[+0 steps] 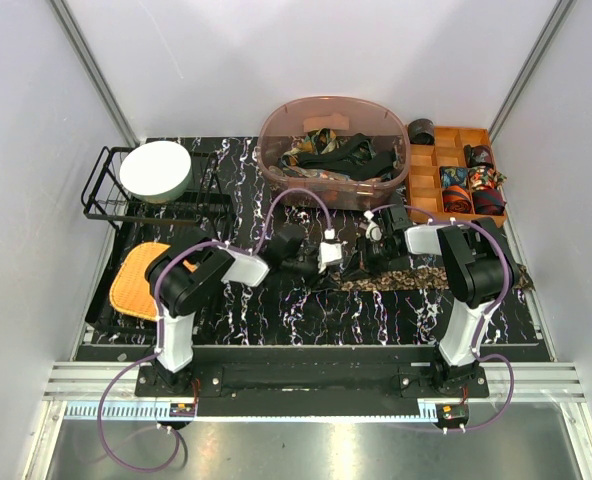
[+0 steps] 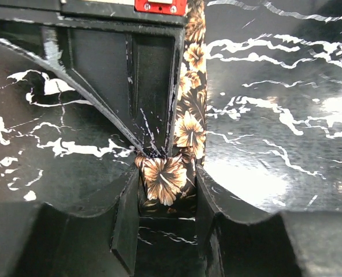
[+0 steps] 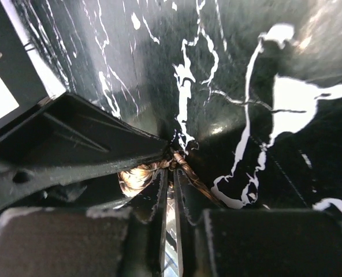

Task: Roll the ties
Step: Roll the tie at the center of the board.

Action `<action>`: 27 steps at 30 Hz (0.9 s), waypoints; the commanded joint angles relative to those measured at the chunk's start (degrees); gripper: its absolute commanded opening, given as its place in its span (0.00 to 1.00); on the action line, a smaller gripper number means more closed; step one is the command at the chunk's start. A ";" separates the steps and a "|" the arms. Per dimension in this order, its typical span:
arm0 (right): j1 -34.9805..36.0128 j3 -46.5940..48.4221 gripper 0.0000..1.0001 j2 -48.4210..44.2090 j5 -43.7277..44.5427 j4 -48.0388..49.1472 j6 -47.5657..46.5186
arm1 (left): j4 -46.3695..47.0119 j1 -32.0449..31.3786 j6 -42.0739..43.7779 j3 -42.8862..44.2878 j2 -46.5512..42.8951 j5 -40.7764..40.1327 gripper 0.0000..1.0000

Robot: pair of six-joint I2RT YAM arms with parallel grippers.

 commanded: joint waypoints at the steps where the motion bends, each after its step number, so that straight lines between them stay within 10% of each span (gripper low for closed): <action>1: 1.48 1.43 0.16 -0.52 4.99 -2.77 -2.50 | -24.88 -1.91 10.94 5.64 0.80 -14.04 0.01; 15: -5.90 6.35 0.37 -5.44 -3.97 -12.17 -4.44 | -46.36 -4.37 17.62 16.55 5.37 -23.01 0.00; 27: -6.34 5.64 0.22 -0.79 -2.30 -14.30 -6.46 | -49.43 -4.19 16.57 18.92 7.75 -21.87 0.00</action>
